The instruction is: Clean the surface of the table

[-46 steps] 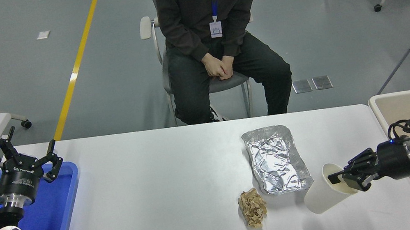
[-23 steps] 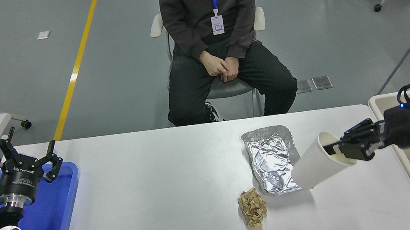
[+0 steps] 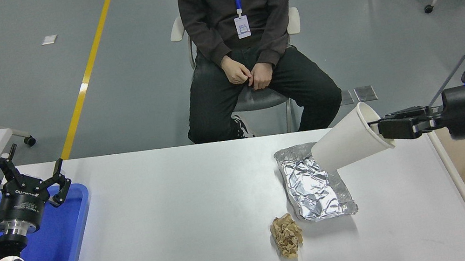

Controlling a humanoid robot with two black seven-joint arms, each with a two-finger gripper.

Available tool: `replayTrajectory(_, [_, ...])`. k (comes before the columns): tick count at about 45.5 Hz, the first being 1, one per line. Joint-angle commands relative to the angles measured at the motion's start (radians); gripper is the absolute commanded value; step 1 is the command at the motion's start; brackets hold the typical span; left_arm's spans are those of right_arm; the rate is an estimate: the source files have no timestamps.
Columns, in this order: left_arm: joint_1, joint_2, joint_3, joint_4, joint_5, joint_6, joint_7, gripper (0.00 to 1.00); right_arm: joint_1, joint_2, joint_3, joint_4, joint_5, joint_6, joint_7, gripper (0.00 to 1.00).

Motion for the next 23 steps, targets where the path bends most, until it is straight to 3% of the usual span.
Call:
replayTrajectory(1, [0.0, 0.0, 0.0, -0.001, 0.0, 0.0, 0.0, 1.0, -0.073, 0.027, 0.007, -0.196, 0.168, -0.004, 0.001, 0.0])
replayTrajectory(23, [0.0, 0.0, 0.0, -0.001, 0.0, 0.0, 0.0, 1.0, -0.271, 0.251, -0.011, -0.848, 0.464, 0.012, -0.004, 0.0])
